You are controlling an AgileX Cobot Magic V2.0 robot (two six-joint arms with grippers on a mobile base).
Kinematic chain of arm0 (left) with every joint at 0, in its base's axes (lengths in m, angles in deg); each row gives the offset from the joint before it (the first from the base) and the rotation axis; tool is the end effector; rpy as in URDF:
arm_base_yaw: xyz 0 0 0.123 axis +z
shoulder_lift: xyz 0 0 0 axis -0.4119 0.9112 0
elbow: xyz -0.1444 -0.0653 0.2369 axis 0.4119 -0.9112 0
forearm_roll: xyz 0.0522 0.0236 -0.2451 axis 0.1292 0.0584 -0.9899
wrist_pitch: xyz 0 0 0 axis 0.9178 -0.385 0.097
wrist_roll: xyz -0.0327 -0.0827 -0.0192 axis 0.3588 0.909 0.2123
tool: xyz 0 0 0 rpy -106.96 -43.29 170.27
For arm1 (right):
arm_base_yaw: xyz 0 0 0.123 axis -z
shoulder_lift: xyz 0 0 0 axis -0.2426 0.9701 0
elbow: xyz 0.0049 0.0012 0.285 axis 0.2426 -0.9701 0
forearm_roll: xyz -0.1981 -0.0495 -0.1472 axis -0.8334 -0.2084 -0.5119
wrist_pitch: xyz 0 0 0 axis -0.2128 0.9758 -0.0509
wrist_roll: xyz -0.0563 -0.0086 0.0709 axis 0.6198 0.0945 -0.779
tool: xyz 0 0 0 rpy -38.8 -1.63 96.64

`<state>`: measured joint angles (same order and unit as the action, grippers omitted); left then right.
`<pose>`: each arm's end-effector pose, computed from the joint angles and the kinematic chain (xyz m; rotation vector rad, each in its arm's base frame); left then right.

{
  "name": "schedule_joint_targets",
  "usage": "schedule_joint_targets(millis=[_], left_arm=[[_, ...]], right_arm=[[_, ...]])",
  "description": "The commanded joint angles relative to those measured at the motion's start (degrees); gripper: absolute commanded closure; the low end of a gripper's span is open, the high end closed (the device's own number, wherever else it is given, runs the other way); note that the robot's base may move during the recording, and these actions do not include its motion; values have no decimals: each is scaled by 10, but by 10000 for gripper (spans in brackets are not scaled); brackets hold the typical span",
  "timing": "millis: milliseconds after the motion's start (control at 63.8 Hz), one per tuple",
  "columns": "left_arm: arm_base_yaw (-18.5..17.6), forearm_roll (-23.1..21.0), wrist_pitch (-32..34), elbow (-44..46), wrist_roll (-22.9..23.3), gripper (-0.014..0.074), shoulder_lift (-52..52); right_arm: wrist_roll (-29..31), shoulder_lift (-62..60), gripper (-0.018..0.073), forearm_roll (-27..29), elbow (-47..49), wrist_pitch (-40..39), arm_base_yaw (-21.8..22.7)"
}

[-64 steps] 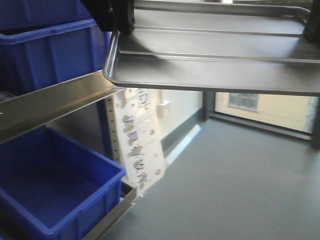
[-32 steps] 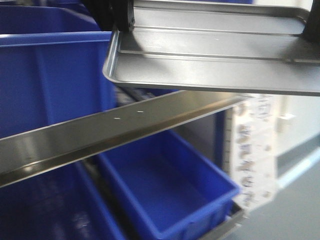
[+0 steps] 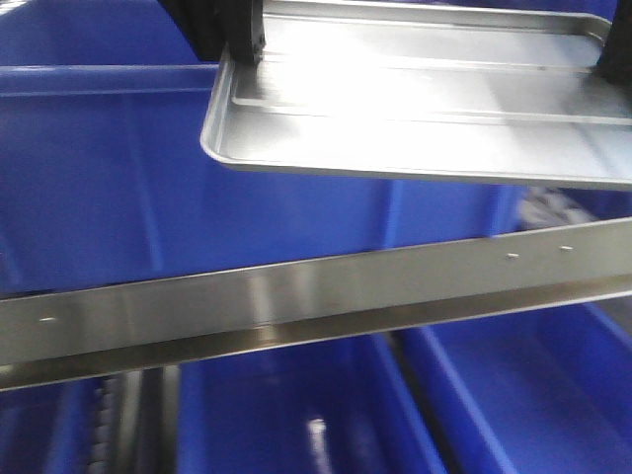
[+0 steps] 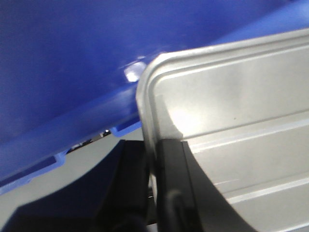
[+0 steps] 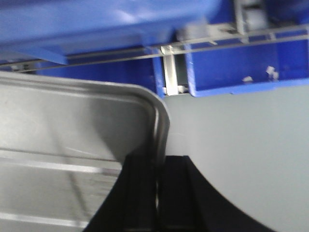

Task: Grab silver tray and place in blue box
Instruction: 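Carry the tray with both grippers over the open blue bin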

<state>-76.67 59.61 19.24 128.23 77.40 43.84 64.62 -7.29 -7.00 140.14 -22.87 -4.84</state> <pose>0.2273 -0.2566 0.3598 0.4070 2.5577 -0.1923 0.2515 0.0808 0.3410 -0.0415 2.6388 0.1385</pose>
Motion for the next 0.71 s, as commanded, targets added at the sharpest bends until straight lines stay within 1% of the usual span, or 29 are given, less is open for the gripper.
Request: schedule_joint_targets(millis=[0,689], left_arm=[[-4,6,34,21,0,587,-24],[-4,6,34,21,0,587,-24]], right_arm=[[10,-19,503,6,21,-22,-1],[10,-19,503,6,21,-22,-1]])
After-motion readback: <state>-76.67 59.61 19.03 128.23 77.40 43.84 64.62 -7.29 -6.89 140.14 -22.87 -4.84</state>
